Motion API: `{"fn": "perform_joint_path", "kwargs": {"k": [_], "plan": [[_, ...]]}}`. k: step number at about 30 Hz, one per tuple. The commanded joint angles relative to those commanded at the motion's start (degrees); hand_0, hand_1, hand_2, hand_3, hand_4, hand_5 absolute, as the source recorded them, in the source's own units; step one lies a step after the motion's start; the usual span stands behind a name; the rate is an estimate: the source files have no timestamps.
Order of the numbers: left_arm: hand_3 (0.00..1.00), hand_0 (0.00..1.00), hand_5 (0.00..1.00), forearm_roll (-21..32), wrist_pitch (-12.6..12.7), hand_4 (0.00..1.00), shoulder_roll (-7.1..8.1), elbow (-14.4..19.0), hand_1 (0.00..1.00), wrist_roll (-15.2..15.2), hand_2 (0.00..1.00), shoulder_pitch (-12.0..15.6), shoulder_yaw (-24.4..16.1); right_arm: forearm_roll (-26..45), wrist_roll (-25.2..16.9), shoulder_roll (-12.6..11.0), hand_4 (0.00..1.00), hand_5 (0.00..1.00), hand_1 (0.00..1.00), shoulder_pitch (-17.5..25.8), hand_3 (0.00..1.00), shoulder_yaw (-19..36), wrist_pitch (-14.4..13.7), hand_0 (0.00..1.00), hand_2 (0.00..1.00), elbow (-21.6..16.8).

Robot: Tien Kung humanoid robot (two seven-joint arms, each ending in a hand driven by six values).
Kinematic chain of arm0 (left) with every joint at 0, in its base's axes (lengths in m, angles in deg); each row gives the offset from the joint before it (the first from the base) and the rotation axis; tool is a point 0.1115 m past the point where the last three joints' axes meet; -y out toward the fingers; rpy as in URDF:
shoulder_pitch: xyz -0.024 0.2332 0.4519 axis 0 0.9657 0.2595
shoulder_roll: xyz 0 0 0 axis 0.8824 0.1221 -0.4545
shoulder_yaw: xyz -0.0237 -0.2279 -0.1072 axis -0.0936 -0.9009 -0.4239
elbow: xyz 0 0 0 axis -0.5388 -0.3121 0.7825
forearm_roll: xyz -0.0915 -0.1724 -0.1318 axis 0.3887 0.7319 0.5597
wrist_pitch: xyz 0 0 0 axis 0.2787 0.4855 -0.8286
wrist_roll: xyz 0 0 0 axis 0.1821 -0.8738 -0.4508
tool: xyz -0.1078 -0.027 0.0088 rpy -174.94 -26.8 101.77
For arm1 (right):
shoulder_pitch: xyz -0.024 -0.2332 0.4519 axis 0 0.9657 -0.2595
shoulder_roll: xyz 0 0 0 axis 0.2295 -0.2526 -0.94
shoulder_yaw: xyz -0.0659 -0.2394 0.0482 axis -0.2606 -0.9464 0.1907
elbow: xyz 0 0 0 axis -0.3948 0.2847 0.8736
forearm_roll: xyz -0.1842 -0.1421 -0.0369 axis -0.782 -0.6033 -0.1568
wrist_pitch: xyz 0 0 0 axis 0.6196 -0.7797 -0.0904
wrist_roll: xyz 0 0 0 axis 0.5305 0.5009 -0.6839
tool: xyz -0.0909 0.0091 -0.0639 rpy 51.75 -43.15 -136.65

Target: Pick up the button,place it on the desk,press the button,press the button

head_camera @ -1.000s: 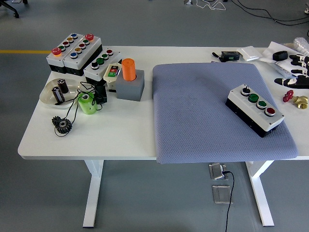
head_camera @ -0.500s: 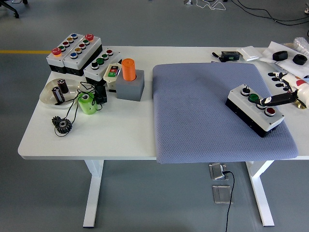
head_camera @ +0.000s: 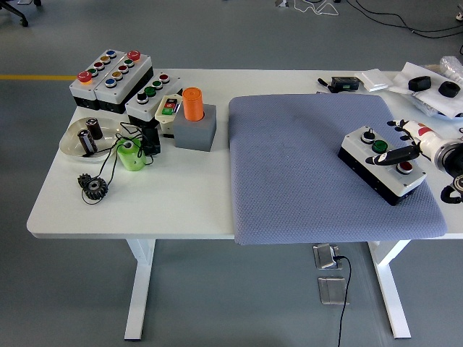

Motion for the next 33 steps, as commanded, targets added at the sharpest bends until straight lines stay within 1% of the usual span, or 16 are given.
{"fn": "perform_joint_path", "kwargs": {"k": [9,17,18,23,24,29,30,33], "plan": [[0.511,0.651,0.951,0.5,-0.1,0.322,0.1,0.0,0.706,0.1,0.726,-0.2,0.4,-4.0,0.0,4.1,0.95,0.269,0.962,-1.9,0.998,-1.0,0.7,0.998,0.998,6.0],[0.51,0.651,0.948,1.0,-0.1,0.322,-0.01,0.0,0.705,0.1,0.726,-0.1,0.7,-6.0,0.0,6.5,0.957,0.278,0.959,-3.5,0.998,-1.3,0.4,0.998,0.998,10.0],[0.51,0.651,0.947,1.1,-0.1,0.322,-0.01,0.0,0.705,0.1,0.726,0.0,0.9,-6.5,0.0,6.9,0.96,0.283,0.932,-3.7,0.998,-1.4,0.5,0.996,0.998,10.7],[0.51,0.651,0.947,1.2,0.0,0.322,-0.01,0.0,0.705,0.1,0.726,0.4,1.2,-7.6,0.0,8.4,0.96,0.283,0.932,-4.6,0.998,-2.1,0.6,0.996,0.998,13.3],[0.51,0.651,0.946,1.3,0.0,0.322,-0.01,0.0,0.706,0.1,0.726,0.5,1.2,-7.9,0.0,8.7,0.959,0.286,0.852,-4.8,0.998,-2.2,0.5,0.955,0.945,13.9],[0.51,0.651,0.946,1.2,0.1,0.322,-0.01,0.0,0.706,0.0,0.726,0.6,1.4,-9.6,0.0,9.8,0.959,0.286,0.852,-5.7,0.998,-3.0,0.3,0.955,0.945,16.9],[0.51,0.65,0.945,1.1,0.1,0.32,-0.01,0.0,0.706,0.0,0.726,0.7,1.4,-10.2,0.0,9.9,0.957,0.282,0.733,-5.8,0.944,-3.2,0.2,0.841,0.812,17.3],[0.51,0.65,0.945,0.7,0.2,0.32,-0.01,0.0,0.706,-0.2,0.726,1.0,1.5,-11.4,0.0,10.5,0.957,0.282,0.733,-6.1,0.944,-4.0,0.2,0.841,0.812,18.6]]}}
